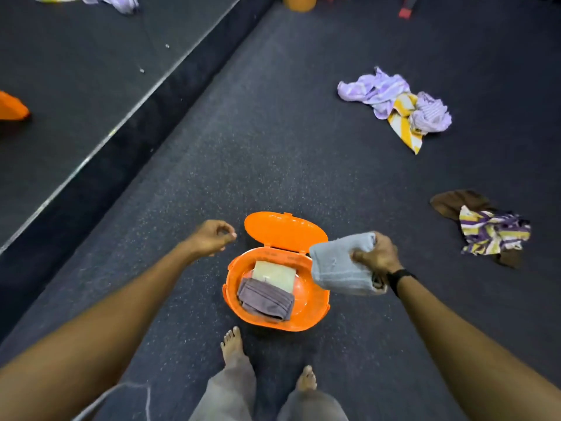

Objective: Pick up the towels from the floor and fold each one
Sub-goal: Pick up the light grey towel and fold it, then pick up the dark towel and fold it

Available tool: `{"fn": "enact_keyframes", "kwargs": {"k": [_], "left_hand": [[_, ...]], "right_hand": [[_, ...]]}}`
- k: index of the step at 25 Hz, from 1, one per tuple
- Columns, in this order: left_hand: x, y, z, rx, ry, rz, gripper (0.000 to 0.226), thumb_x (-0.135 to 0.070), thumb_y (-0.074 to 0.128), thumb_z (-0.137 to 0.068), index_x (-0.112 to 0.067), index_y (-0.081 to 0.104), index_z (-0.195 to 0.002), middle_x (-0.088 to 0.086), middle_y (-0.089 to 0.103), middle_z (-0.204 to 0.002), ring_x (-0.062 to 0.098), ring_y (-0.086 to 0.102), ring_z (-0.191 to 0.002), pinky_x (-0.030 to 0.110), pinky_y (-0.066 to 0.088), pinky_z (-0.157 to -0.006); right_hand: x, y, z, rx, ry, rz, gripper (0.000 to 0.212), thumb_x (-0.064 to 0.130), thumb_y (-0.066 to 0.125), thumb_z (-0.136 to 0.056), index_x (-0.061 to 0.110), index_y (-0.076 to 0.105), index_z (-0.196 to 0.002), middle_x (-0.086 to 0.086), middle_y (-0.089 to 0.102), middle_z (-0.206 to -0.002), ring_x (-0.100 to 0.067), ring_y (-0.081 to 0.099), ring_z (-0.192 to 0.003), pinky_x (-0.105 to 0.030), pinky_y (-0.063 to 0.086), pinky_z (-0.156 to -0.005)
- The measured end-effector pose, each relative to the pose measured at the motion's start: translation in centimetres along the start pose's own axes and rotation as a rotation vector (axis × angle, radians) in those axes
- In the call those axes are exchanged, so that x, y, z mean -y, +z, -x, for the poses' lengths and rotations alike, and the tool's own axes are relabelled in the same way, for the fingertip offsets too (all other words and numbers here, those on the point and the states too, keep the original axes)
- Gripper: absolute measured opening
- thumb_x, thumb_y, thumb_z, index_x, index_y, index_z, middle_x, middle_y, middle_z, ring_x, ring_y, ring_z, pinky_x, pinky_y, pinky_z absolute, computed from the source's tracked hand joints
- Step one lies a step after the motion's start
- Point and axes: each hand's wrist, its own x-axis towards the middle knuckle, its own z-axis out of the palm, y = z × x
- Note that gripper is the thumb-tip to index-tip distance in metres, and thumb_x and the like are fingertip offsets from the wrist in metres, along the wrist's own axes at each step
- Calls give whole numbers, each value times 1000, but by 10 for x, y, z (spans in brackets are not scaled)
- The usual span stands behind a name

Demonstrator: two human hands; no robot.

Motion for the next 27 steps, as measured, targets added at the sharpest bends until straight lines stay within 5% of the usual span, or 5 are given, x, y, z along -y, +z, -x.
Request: {"fn": "enact_keyframes", "kwargs": {"k": [7,11,15,20,27], "left_hand": [[101,52,-113,141,-79,-169,14,-17,57,-95,-12,59,-108,9,64,-106,21,60,-99,31,46,-84],[164,91,-175,132,-99,-209,11,-21,58,-94,-20,59,-104,8,67,-104,21,63,-96,35,51,-88],[207,127,-223,82,-87,-261,21,-27,60,-85,-19,60,-105,2,64,-86,24,63,-82,37,52,-81],[156,130,-216,41,-56,-277,28,-16,59,-91,-14,58,-119,4,61,-101,19,59,-91,28,47,-81],[-23,71,-110,3,121,-303,34,-21,63,-91,-10,59,-122,9,66,-112,21,62,-105,31,48,-92]], "right_hand": [[-79,155,-75,195,-6,-189,43,-1,74,-68,6,62,-109,-5,65,-98,-29,61,-100,-37,50,-77],[-123,228,-140,261,-7,-153,79,13,86,-66,10,46,-134,-1,53,-124,-23,49,-119,-27,45,-91],[-164,272,-198,176,-64,59,63,18,72,-85,11,42,-140,-16,42,-142,-32,39,-132,-40,32,-106],[-145,235,-207,314,-166,225,58,24,67,-89,7,43,-139,-16,43,-143,-30,38,-134,-33,31,-105],[-22,55,-139,436,-244,311,56,26,67,-88,6,47,-136,-13,47,-142,-26,45,-130,-32,37,-103]]}}
